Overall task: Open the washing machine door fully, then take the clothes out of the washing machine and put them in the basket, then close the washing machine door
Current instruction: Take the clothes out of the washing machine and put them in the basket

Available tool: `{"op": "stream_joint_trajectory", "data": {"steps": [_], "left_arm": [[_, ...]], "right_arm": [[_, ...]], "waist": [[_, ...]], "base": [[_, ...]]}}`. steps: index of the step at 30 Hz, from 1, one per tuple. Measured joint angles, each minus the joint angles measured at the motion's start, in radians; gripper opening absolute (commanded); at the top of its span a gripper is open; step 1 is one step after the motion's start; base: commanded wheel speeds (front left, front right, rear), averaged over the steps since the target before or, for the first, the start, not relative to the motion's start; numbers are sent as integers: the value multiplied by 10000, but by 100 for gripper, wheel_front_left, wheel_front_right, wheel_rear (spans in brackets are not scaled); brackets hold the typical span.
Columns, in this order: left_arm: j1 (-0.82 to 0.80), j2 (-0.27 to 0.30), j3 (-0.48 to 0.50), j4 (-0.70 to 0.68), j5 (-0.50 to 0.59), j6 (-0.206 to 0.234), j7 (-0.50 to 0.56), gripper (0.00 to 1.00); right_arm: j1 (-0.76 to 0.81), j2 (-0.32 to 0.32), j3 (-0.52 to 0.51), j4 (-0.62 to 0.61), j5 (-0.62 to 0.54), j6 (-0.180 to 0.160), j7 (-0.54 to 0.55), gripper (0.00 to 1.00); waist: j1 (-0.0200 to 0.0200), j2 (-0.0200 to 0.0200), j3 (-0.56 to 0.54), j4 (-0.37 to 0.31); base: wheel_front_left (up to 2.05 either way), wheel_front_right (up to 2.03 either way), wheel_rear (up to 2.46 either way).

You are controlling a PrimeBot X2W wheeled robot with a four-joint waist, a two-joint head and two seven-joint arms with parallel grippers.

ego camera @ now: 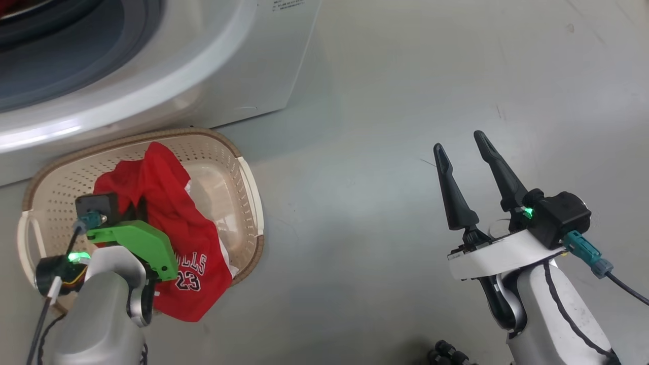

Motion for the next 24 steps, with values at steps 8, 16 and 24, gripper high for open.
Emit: {"op": "stream_joint_trajectory", "data": {"steps": [8,16,24], "left_arm": [[-708,380,54,836,27,-8,205,0],[-961,360,77,1434,-33,-109,174,100],[-1128,205,79,1843,-33,-284,-466,100]], "right_arm": [[-431,31,21,-81,213,17,0,100],[-533,38,-63,-31,336,69,0,100],[-652,38,-213,81,314,61,0,100]], "waist": [[0,0,815,-366],[0,0,1075,-510],[0,0,878,-260]], "base": [[0,0,0],[0,0,0],[0,0,0]]}}
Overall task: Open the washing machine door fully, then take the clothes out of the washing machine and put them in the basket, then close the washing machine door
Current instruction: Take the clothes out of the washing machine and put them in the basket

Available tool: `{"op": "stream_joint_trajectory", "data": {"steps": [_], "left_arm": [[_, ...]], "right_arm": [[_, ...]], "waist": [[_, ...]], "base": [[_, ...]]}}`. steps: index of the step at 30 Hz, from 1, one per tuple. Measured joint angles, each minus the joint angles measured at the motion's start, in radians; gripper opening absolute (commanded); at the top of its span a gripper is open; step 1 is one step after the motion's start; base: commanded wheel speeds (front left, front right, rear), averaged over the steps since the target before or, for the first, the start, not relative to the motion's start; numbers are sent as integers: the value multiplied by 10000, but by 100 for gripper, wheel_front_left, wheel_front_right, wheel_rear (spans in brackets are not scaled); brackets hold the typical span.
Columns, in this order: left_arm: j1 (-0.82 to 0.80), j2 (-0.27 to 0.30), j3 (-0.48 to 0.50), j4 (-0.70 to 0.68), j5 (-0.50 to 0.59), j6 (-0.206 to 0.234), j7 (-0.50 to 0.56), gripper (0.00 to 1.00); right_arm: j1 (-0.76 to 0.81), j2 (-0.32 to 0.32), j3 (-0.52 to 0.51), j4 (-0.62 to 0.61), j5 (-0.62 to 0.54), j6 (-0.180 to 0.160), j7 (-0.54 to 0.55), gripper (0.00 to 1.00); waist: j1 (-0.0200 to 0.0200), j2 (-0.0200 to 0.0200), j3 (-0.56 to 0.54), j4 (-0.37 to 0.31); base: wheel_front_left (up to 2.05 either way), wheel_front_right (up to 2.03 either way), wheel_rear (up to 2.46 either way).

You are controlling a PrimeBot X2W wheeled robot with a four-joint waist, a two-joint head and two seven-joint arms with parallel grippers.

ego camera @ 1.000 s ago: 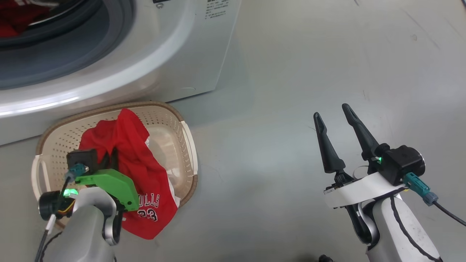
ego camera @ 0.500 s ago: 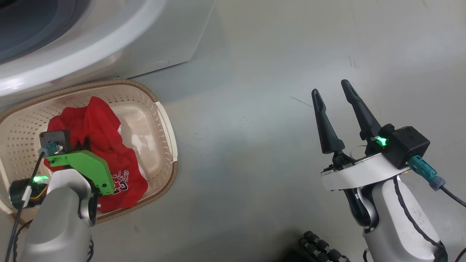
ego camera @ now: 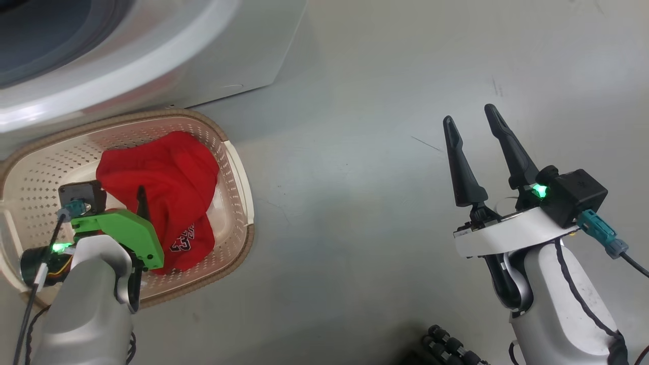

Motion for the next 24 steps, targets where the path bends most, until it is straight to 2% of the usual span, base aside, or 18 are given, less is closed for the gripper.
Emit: {"op": "stream_joint_trajectory", "data": {"steps": [11,24], "left_arm": [[29,-412,-36,-54,-6,-353,-1697,100],[986,-656,-21,-1093,-102,-535,-1941,100]], "right_arm": [[12,-2,-330,301,-359,-2,0,100],[606,-217,-593,568,-732,-2,0,100]], "waist": [[0,0,-696,497],[0,0,-2186,1307]], "base": [[0,0,0],[0,0,0]]}}
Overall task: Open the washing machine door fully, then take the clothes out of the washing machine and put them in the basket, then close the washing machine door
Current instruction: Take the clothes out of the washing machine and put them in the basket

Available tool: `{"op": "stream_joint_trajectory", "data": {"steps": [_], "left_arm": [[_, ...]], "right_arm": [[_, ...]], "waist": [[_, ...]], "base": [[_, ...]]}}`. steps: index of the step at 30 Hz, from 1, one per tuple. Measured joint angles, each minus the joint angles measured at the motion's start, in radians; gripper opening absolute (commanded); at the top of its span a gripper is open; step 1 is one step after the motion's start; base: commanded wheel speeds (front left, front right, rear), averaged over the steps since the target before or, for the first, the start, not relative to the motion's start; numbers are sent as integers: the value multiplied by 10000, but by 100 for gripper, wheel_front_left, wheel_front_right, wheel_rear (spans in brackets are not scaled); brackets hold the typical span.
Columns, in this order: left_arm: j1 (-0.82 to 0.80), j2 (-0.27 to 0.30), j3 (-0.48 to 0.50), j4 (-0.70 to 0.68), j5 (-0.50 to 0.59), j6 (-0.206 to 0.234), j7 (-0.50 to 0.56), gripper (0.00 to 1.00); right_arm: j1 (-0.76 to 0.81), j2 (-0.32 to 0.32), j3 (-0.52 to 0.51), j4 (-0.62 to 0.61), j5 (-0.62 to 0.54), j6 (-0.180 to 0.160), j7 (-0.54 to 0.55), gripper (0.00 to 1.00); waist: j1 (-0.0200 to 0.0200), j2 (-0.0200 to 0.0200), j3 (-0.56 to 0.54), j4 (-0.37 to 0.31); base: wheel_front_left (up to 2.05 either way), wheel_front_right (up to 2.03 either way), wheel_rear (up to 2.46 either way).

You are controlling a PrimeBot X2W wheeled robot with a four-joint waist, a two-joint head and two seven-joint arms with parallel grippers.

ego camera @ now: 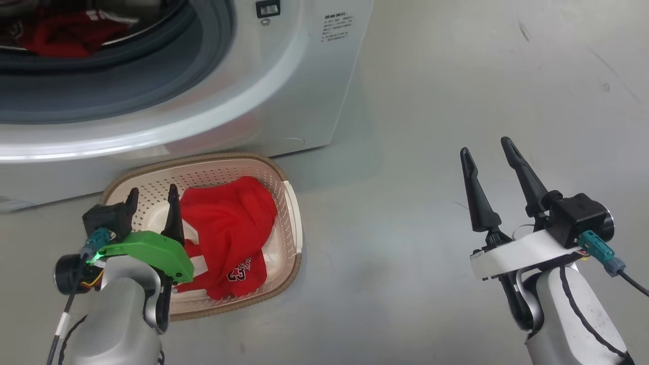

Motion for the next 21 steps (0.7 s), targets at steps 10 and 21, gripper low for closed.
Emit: {"op": "stream_joint_trajectory", "data": {"steps": [10,21], "left_arm": [[920,2,173,-2075,416,15,2,100],[2467,52,186,-3693,980,205,2,100]], "right_arm": [[866,-21,-4,245,-234,0,0,100],[1765,0,150,330,-401,-94,0,100]], "waist": [[0,0,-1403,601],[0,0,-2995,972]], "base": [[0,0,0],[0,0,0]]}}
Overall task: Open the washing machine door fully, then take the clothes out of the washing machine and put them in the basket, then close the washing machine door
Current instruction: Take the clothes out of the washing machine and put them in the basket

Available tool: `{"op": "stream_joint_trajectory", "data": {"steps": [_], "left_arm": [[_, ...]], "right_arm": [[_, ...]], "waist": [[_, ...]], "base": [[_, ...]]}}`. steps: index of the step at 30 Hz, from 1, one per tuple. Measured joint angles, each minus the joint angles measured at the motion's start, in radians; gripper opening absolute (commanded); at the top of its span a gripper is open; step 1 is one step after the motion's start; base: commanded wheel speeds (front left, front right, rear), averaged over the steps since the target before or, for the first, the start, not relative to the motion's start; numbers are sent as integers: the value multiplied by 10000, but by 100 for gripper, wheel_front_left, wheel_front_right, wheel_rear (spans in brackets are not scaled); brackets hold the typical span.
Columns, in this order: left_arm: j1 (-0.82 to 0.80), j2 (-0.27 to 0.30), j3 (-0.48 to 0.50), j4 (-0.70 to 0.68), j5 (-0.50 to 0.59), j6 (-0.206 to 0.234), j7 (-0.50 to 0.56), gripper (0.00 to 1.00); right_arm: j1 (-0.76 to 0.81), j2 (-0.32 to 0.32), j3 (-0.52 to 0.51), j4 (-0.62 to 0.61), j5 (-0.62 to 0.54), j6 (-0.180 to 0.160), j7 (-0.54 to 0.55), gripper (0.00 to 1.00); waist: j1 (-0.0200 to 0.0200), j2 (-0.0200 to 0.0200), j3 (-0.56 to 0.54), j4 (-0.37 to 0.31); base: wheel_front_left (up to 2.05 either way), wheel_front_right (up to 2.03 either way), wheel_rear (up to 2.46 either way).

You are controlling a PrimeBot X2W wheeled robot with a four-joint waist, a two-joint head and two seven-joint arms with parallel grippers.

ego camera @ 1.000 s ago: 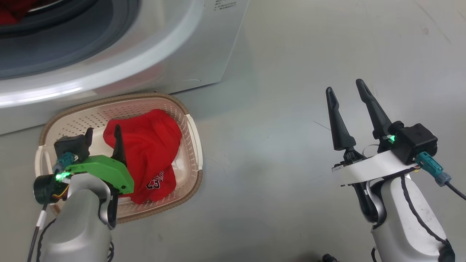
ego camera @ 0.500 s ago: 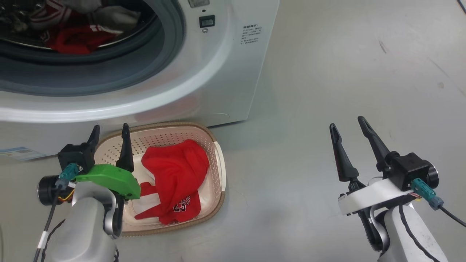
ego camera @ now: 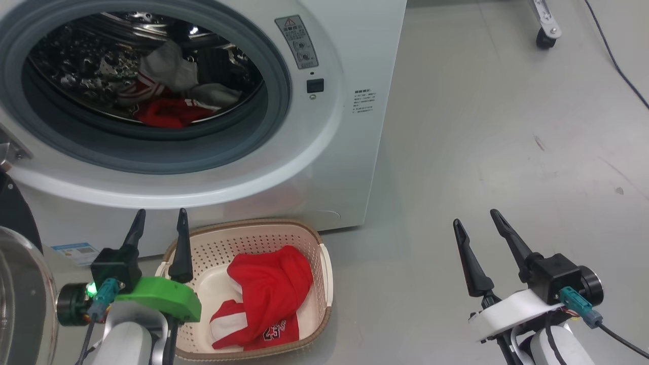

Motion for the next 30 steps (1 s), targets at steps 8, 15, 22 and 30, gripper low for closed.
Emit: {"op": "stream_joint_trajectory", "data": {"steps": [8,15,22,30], "left_arm": [[1116,0,-190,-867,182,151,0,100],[1887,0,-194,-1593,228,309,0,100],[2559,0,-180,-2257,228,472,25,100],[2928,6,-190,-2817,228,529,232,100]], "right_arm": [[480,4,23,-107,-10,-92,0,100],[768,15,61,-238,-13,-178,0,100],[1062,29,134,-359,-13,-265,0,100],[1176,35,184,-470,-13,-326,31,100]], "waist": [[0,0,-839,136],[0,0,-1184,209],[0,0,-1354,198],[0,0,-1401,212]], "base": [[0,0,0],[0,0,0],[0,0,0],[0,0,0]]}}
